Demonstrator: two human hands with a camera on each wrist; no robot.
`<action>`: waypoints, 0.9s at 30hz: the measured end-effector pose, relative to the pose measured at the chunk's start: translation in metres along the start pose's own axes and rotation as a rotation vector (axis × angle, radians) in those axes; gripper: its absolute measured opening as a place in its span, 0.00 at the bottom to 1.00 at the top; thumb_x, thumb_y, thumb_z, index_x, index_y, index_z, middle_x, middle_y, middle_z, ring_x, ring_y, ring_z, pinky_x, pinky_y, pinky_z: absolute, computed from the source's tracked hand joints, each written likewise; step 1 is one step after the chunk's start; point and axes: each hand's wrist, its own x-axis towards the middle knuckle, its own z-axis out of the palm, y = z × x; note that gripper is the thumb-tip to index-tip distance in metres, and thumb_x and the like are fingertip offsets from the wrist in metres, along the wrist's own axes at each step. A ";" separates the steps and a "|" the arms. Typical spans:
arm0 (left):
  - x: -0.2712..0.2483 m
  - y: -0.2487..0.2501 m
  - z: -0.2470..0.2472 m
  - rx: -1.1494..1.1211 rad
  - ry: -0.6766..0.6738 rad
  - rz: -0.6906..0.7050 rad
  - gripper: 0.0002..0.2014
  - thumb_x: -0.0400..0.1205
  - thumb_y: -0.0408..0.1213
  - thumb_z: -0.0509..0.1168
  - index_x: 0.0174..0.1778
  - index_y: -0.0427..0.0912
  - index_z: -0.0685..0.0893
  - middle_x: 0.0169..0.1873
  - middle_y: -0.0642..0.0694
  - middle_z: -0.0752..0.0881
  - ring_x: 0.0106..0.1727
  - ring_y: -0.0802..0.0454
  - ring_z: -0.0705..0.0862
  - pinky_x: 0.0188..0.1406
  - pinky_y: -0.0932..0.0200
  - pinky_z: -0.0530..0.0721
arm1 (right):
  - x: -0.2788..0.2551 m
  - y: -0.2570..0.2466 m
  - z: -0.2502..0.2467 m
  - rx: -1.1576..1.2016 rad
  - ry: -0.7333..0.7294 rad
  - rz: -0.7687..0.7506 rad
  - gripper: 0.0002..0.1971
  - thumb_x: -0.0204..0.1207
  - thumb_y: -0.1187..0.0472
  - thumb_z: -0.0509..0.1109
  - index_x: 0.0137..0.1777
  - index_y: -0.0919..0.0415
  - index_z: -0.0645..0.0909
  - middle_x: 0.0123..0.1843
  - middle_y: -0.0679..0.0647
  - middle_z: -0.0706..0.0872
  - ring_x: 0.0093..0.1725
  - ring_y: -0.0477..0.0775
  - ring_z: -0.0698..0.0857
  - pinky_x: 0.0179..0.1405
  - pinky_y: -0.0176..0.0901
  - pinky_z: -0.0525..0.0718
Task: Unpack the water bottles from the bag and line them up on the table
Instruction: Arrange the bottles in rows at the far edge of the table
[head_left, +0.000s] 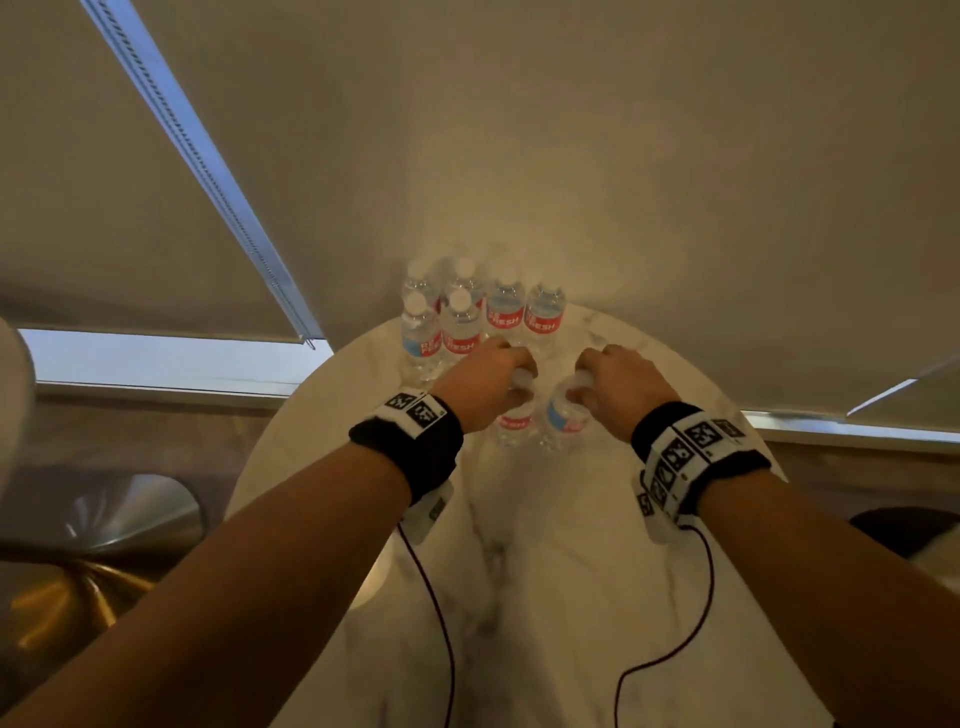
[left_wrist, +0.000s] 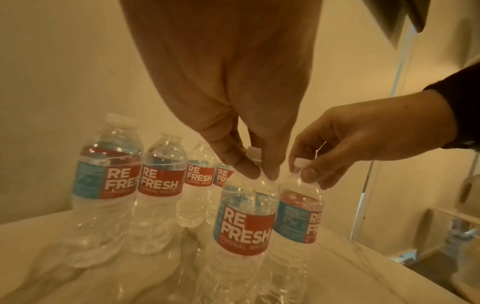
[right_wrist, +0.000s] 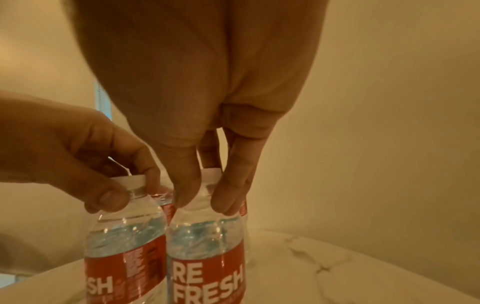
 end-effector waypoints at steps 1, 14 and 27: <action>0.012 -0.002 -0.003 0.012 0.007 0.002 0.16 0.82 0.37 0.68 0.65 0.36 0.83 0.61 0.38 0.83 0.63 0.41 0.78 0.59 0.54 0.73 | 0.013 0.000 -0.002 0.002 0.020 0.016 0.18 0.77 0.49 0.69 0.58 0.61 0.79 0.55 0.63 0.83 0.54 0.66 0.82 0.46 0.48 0.74; 0.083 -0.049 -0.032 0.103 0.061 -0.083 0.15 0.80 0.39 0.69 0.63 0.42 0.83 0.59 0.37 0.79 0.58 0.39 0.81 0.54 0.55 0.73 | 0.094 -0.023 -0.013 0.059 0.204 0.040 0.22 0.79 0.48 0.68 0.62 0.66 0.80 0.55 0.67 0.87 0.54 0.68 0.84 0.49 0.53 0.80; 0.036 -0.033 -0.023 0.055 0.261 -0.123 0.24 0.81 0.40 0.70 0.72 0.38 0.77 0.64 0.36 0.79 0.61 0.36 0.82 0.63 0.41 0.81 | 0.040 -0.004 -0.016 0.179 0.136 0.064 0.31 0.72 0.41 0.74 0.67 0.62 0.78 0.56 0.60 0.89 0.57 0.61 0.85 0.58 0.53 0.83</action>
